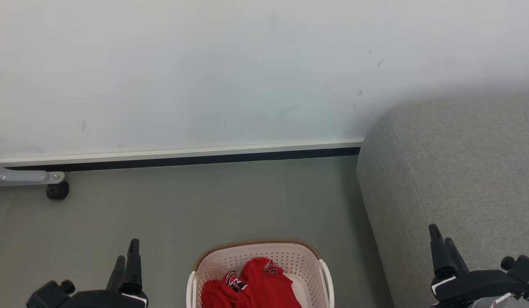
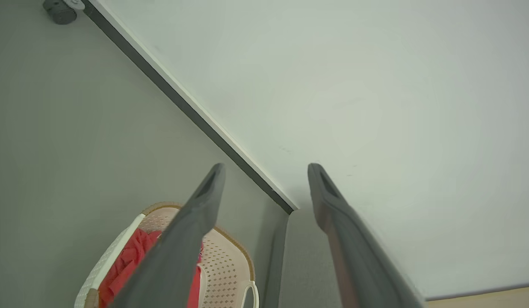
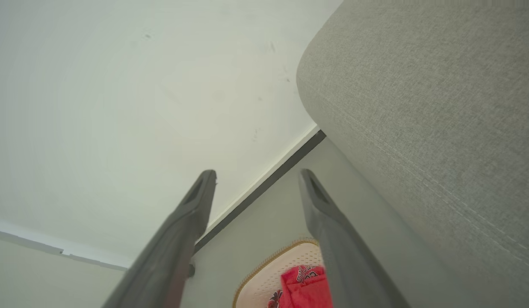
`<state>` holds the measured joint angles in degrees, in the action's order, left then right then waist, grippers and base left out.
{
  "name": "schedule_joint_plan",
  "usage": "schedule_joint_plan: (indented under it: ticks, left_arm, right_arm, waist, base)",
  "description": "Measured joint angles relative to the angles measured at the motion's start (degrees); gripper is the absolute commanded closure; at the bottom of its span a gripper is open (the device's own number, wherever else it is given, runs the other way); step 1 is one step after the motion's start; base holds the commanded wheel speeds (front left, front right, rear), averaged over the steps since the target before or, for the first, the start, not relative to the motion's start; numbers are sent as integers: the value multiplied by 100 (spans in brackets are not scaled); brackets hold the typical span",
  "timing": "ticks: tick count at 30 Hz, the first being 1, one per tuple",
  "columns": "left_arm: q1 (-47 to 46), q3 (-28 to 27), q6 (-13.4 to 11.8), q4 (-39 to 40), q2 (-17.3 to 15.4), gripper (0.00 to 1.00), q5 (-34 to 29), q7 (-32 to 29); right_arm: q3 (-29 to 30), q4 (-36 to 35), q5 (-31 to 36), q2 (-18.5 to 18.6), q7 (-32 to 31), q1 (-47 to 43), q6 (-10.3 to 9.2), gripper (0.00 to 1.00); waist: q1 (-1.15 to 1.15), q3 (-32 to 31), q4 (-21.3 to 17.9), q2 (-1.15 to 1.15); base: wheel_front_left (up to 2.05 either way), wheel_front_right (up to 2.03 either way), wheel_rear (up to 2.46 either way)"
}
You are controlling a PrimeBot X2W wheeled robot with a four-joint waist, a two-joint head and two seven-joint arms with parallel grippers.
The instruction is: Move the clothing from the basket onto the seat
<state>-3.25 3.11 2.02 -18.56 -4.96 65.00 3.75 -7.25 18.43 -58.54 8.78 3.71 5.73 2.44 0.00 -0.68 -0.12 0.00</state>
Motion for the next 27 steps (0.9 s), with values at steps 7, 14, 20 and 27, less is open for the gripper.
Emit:
schedule_joint_plan:
  ticks: [7,14,20,27]
  left_arm:
    - [-42,162,-57,31,-89,0,-611,148]
    - [-77,331,-109,46,-182,0,-1247,269]
    - [-101,441,-153,55,-272,0,-1696,403]
    - [-107,549,-187,53,-332,0,-2277,546]
  right_arm:
    - [-271,-3,591,116,145,88,-94,0]
    - [-526,11,1202,252,288,129,-153,0]
    - [-733,34,1668,369,401,222,-202,0]
    - [-970,92,2202,461,546,244,-274,0]
  waist:
    - [0,-10,-6,0]
    - [0,-13,-15,0]
    - [0,-16,-20,0]
    - [0,-34,-21,0]
  base:
    - [0,0,0]
    - [0,0,0]
    - [0,0,0]
    - [0,0,0]
